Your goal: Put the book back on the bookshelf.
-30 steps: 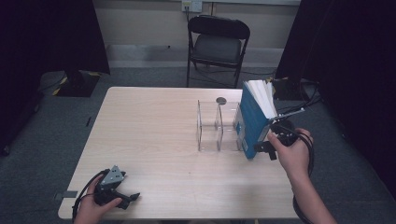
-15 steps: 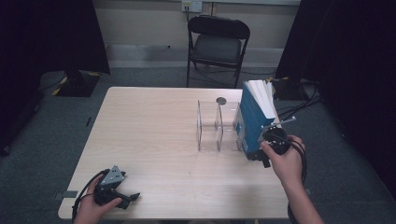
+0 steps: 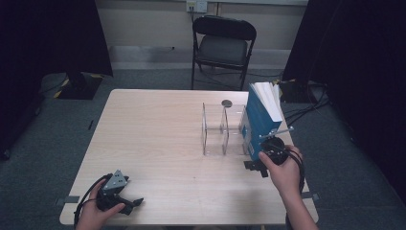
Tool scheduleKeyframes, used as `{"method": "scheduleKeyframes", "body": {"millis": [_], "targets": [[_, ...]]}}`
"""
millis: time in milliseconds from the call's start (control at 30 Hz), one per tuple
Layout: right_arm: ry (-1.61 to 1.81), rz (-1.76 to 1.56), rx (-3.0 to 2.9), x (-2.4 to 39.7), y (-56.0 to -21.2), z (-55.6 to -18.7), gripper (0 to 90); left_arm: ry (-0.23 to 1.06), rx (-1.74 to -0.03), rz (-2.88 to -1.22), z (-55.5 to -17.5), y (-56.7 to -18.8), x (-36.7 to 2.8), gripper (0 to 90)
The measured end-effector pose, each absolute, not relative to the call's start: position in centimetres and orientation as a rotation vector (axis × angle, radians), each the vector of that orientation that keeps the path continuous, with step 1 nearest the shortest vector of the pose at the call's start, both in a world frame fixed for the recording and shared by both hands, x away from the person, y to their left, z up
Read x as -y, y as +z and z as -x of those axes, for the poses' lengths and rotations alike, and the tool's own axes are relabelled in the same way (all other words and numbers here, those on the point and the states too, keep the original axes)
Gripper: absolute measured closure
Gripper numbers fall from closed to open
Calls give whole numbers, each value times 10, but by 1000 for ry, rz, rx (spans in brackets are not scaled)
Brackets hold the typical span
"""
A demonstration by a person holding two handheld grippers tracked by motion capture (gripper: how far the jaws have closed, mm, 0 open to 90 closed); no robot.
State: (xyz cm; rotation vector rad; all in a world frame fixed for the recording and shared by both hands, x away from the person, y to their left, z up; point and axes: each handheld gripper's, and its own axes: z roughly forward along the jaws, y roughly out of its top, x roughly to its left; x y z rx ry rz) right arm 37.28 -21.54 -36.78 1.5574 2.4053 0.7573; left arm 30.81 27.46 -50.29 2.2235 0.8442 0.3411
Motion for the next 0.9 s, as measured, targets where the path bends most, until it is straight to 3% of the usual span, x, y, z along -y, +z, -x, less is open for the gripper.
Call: {"method": "scheduleKeyframes", "body": {"millis": [900], "targets": [[799, -1477, -2515, 175, -404, -366, 174, 341, -844, -2223, -308, -503, -275, 0]]}}
